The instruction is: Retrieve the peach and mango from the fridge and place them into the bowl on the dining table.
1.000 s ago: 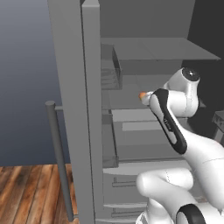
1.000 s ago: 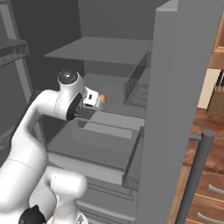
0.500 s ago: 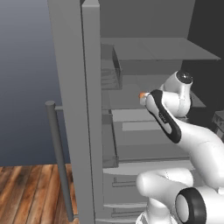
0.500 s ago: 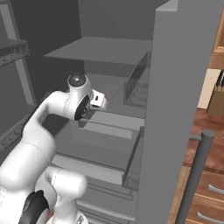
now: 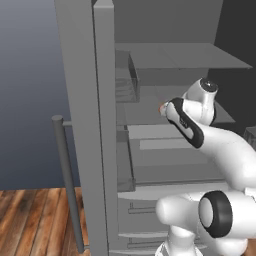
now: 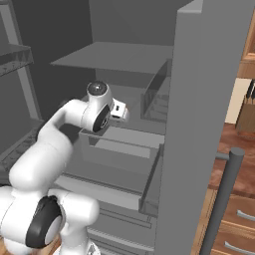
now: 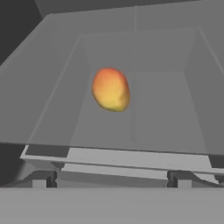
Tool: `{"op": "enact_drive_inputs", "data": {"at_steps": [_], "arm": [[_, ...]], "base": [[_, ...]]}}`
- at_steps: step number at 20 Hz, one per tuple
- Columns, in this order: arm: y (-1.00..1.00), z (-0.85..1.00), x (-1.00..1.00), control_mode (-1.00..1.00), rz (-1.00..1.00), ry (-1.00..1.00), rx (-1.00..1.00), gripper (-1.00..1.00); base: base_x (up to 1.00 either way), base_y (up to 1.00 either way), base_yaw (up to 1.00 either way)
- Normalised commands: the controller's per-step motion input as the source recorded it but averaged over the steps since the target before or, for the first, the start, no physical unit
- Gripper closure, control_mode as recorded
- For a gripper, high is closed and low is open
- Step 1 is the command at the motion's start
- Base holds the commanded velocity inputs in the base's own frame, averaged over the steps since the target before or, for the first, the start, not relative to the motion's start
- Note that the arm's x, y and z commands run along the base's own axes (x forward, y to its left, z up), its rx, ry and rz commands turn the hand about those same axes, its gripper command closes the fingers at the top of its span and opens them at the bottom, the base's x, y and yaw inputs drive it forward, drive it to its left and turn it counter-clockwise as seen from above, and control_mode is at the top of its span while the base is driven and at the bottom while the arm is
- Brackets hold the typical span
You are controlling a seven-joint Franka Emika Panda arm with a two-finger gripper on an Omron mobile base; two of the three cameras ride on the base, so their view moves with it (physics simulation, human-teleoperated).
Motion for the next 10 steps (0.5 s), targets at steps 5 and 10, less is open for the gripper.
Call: {"op": "enact_drive_inputs", "data": {"at_steps": [5,10], "arm": [[-0.01,-0.12,0.44,-1.00,0.00,0.00,0.00,-1.00],[0.00,-0.33,0.43,-1.00,0.00,0.00,0.00,-1.00]], "base": [[0.00,0.00,0.00],[0.00,0.00,0.00]]}}
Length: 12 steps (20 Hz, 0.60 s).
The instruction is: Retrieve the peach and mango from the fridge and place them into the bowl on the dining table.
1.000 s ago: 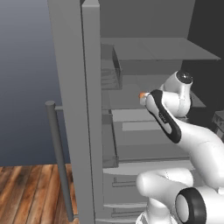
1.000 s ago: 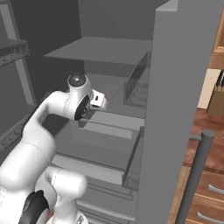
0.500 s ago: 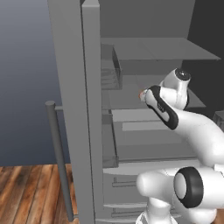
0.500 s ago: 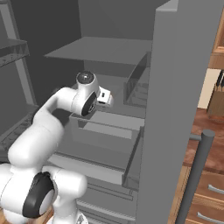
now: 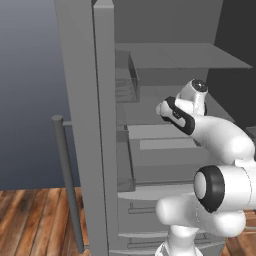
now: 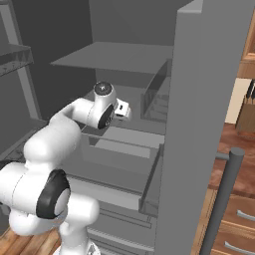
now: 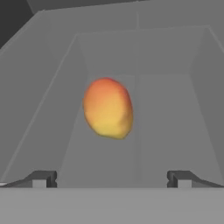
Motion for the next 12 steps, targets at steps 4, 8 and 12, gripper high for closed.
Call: {"op": "enact_drive_inputs", "data": {"at_steps": [4,8,12], "arm": [[0.00,-0.32,0.47,-1.00,0.00,0.00,0.00,-1.00],[0.00,-0.23,0.54,-1.00,0.00,0.00,0.00,-1.00],[0.00,-0.18,0.54,-1.00,0.00,0.00,0.00,-1.00]], "base": [[0.00,0.00,0.00],[0.00,0.00,0.00],[0.00,0.00,0.00]]}}
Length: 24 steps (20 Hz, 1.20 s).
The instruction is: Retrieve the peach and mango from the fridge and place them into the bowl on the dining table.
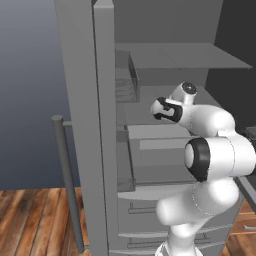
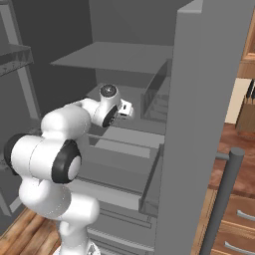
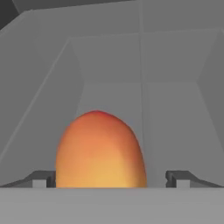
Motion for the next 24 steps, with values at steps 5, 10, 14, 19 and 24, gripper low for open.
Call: {"op": "enact_drive_inputs", "data": {"at_steps": [5,10,14,19,24], "arm": [[0.00,-0.14,0.52,-1.00,0.00,0.00,0.00,-1.00],[0.00,-0.30,0.35,-1.00,0.00,0.00,0.00,-1.00],[0.03,-0.91,0.00,-1.00,0.00,0.00,-0.03,-1.00],[0.19,-1.00,-0.03,-1.00,0.00,0.00,-0.05,-1.00],[0.37,-1.00,-0.37,-1.00,0.00,0.00,-0.06,-1.00]], "base": [[0.00,0.00,0.00],[0.00,0.00,0.00],[0.00,0.00,0.00],[0.00,0.00,0.00],[0.00,0.00,0.00]]}}
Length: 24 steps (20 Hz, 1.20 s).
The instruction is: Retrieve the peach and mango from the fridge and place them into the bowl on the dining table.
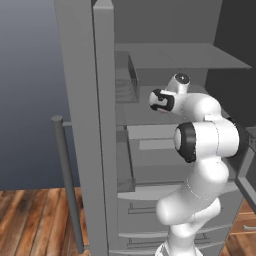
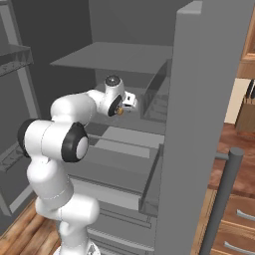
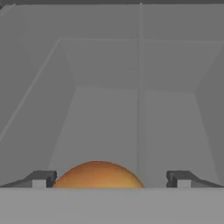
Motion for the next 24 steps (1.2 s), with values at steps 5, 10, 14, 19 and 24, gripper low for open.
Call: {"op": "enact_drive_inputs", "data": {"at_steps": [5,10,14,19,24], "arm": [[0.40,-1.00,-0.78,-1.00,0.00,0.00,-0.03,-1.00],[0.23,-0.83,-0.18,-1.00,0.00,-0.01,0.00,-1.00],[0.03,-0.56,0.32,-1.00,0.00,-0.02,0.00,-1.00],[0.15,-0.84,0.05,-1.00,0.00,0.00,0.00,1.00],[0.22,-0.93,-0.48,-1.00,0.00,0.11,0.00,1.00]], "base": [[0.00,0.00,0.00],[0.00,0.00,0.00],[0.00,0.00,0.00],[0.00,0.00,0.00],[0.00,0.00,0.00]]}}
